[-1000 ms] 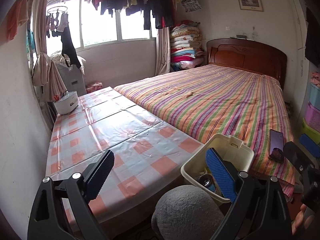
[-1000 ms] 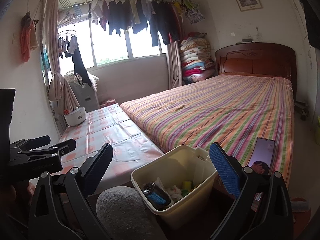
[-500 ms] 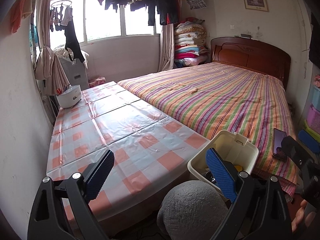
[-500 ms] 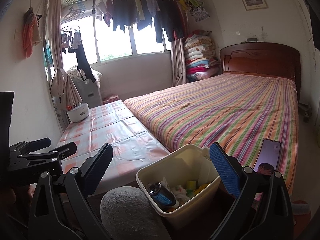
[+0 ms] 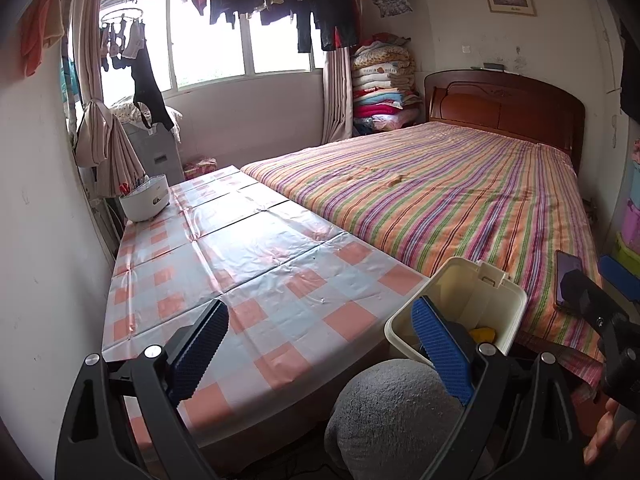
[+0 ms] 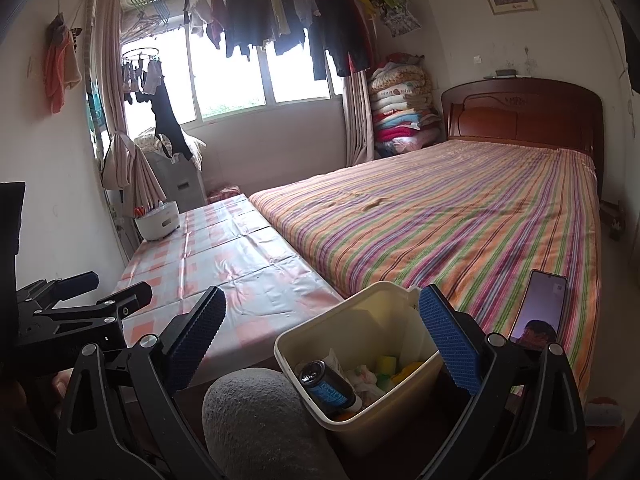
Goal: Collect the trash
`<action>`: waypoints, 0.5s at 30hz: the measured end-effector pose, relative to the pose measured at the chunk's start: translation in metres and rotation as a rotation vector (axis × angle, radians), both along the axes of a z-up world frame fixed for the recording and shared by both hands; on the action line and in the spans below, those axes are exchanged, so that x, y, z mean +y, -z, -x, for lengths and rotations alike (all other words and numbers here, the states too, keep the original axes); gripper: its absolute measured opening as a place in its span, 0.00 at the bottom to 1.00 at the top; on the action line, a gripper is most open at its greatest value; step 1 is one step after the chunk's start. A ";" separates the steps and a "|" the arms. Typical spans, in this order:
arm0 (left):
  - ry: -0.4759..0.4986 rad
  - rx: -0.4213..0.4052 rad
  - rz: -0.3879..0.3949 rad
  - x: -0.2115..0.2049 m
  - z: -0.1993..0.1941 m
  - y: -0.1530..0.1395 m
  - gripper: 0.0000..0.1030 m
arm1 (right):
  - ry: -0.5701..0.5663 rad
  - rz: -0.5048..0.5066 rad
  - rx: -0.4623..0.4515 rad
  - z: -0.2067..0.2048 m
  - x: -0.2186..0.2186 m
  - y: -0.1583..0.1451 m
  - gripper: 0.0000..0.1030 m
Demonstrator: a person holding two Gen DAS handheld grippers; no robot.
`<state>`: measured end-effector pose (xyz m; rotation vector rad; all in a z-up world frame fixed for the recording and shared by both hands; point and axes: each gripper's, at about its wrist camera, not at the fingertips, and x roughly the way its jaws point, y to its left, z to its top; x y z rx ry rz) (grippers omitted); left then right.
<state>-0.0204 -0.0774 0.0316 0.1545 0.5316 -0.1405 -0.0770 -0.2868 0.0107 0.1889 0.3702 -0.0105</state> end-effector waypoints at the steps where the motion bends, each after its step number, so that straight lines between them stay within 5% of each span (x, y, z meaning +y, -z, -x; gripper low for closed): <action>1: -0.003 0.003 0.004 0.001 -0.001 0.000 0.88 | -0.001 0.001 0.000 0.000 0.000 0.000 0.93; 15: 0.025 0.040 0.031 0.002 -0.003 0.006 0.88 | -0.002 -0.005 0.012 -0.002 0.000 0.003 0.93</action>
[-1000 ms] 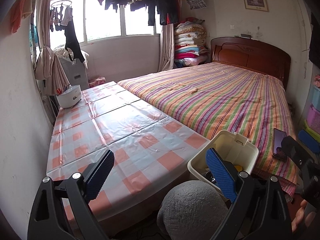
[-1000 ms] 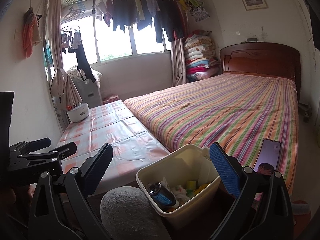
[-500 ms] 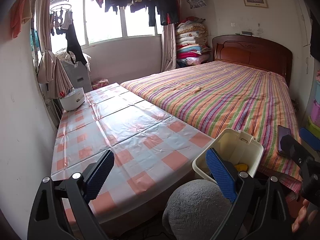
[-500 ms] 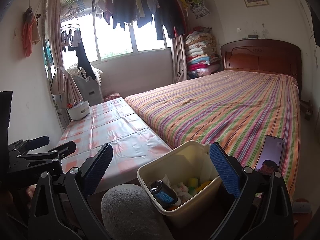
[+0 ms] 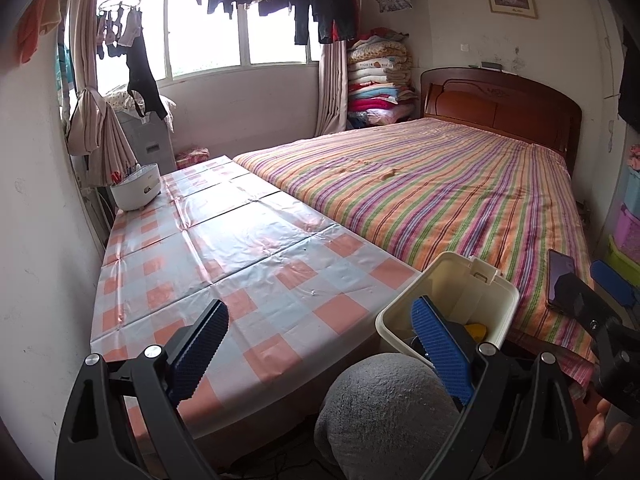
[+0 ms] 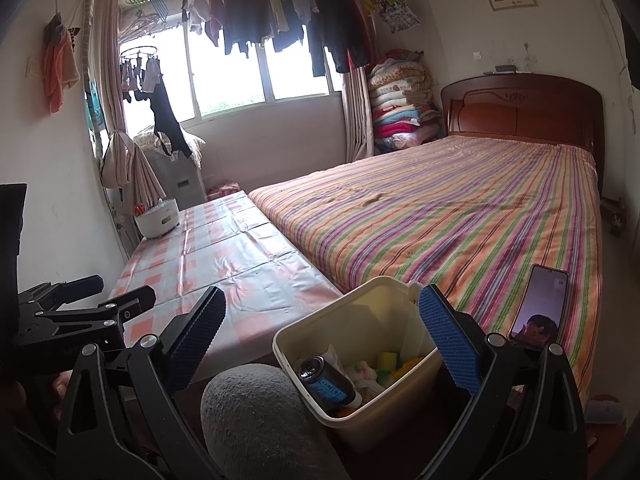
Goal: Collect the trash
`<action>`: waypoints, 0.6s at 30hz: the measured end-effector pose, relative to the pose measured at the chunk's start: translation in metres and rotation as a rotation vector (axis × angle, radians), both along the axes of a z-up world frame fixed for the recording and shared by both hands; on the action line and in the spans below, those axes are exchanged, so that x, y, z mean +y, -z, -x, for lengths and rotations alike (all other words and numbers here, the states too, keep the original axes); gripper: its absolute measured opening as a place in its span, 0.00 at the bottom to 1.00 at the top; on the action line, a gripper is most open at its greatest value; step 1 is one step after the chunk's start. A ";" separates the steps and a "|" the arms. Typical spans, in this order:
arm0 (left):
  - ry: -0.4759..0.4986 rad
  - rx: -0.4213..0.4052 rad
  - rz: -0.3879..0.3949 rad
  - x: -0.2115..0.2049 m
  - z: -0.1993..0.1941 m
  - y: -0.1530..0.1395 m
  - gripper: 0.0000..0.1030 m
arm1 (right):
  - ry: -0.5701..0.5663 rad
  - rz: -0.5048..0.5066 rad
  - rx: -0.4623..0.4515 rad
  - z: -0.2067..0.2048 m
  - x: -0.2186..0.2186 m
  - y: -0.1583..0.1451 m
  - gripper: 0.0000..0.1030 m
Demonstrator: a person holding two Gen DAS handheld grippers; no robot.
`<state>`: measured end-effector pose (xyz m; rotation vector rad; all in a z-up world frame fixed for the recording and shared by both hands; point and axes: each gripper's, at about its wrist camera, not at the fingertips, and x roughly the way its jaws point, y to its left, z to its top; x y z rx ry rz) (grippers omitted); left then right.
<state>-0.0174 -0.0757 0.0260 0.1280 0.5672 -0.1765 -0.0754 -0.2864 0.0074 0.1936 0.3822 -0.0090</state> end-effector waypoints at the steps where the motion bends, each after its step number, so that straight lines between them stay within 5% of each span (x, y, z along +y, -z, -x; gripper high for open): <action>1: 0.001 0.003 -0.006 -0.001 0.000 0.001 0.88 | 0.001 -0.002 0.000 0.000 0.000 0.000 0.93; 18: 0.059 0.033 -0.042 -0.014 -0.001 0.008 0.88 | 0.015 -0.025 0.023 -0.002 -0.002 0.010 0.93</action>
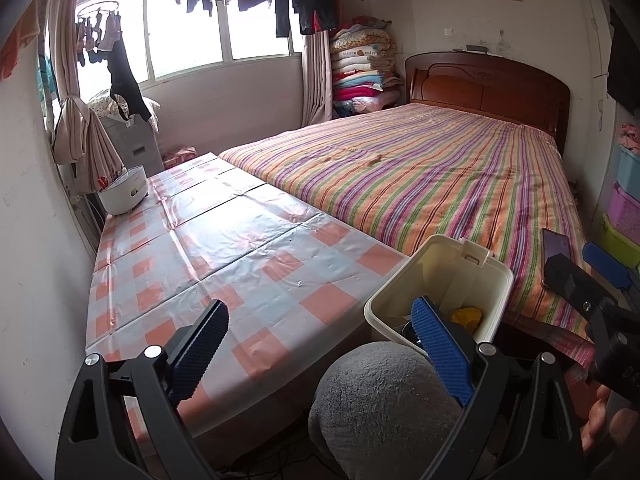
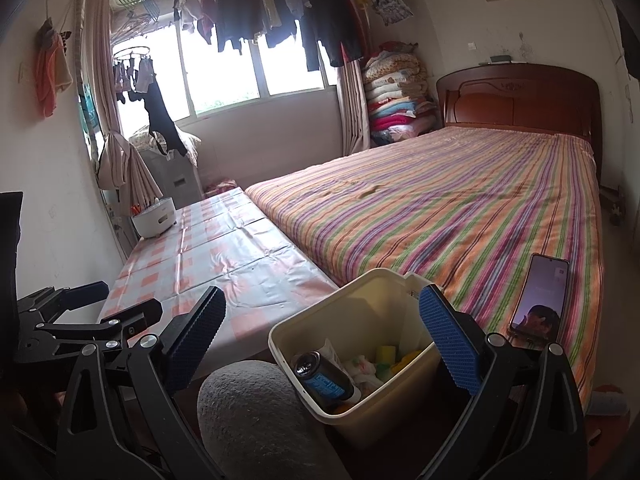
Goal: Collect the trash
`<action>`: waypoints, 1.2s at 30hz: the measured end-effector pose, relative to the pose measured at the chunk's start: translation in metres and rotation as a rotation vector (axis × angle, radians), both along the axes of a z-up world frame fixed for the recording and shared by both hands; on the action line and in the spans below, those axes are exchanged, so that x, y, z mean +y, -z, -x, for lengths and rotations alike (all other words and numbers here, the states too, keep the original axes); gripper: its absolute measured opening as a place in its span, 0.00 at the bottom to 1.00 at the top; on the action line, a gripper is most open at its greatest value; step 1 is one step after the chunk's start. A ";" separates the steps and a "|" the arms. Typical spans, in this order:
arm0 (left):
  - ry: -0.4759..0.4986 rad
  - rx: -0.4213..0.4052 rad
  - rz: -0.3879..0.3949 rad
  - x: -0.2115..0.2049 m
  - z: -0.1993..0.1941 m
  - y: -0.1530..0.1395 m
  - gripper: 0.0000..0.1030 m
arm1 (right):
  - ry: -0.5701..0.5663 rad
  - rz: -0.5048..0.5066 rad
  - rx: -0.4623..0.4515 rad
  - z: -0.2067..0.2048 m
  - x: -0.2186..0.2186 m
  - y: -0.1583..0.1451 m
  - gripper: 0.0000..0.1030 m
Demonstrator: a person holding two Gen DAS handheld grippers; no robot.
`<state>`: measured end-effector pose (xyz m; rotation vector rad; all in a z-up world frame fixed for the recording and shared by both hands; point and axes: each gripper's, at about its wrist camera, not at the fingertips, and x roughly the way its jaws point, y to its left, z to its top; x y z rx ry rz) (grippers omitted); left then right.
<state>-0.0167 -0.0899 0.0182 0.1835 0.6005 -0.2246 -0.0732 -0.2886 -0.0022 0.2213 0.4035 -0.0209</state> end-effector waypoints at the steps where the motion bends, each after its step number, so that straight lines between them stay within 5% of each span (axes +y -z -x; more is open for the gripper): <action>1: 0.005 0.004 0.002 -0.001 0.000 0.000 0.88 | 0.000 -0.001 0.002 0.000 0.000 0.000 0.93; 19: 0.068 0.081 -0.024 -0.018 -0.009 0.013 0.88 | 0.011 -0.019 0.034 -0.010 -0.006 0.009 0.93; 36: 0.097 0.062 -0.061 -0.029 -0.006 0.017 0.88 | 0.018 -0.036 0.049 -0.012 -0.012 0.011 0.93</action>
